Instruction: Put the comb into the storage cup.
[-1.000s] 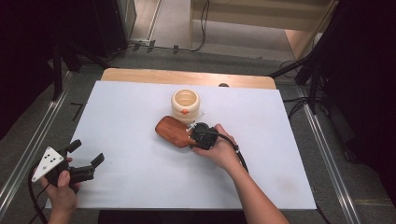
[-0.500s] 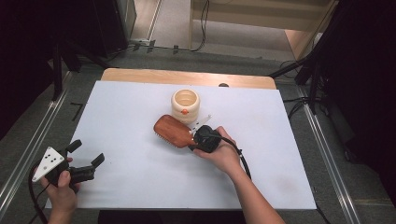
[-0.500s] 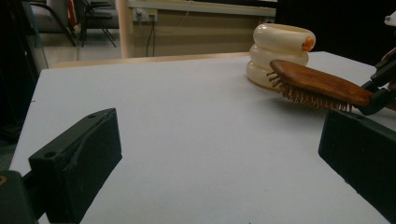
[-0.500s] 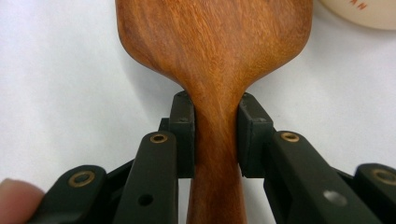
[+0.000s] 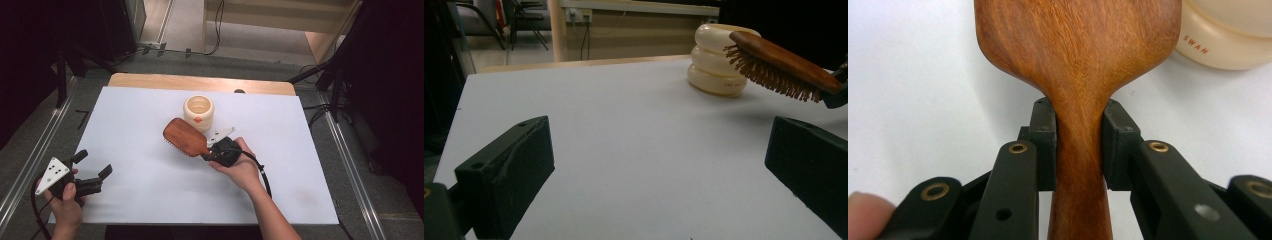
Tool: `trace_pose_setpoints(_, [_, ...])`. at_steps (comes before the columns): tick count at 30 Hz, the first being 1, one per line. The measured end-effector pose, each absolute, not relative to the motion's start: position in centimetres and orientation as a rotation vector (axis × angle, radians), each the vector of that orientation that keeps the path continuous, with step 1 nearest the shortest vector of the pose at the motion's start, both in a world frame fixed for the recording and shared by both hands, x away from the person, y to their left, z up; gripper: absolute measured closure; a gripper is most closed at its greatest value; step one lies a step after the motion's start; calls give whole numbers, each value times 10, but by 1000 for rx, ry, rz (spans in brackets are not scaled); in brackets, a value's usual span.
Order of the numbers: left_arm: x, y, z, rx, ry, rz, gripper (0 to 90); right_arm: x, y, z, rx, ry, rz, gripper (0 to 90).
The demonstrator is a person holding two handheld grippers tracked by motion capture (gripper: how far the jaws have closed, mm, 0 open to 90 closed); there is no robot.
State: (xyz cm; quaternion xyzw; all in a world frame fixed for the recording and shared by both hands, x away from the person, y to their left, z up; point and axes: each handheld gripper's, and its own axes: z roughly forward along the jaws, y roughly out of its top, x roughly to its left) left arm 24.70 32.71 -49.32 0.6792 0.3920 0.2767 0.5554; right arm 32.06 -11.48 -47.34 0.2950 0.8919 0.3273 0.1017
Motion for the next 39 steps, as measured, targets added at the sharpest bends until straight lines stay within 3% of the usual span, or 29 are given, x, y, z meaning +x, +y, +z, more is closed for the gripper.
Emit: trace_pose_setpoints(39, [247, 322, -494, 1649, 923, 692, 0, 291, -156, -448, 851, 2429, 1234, 695])
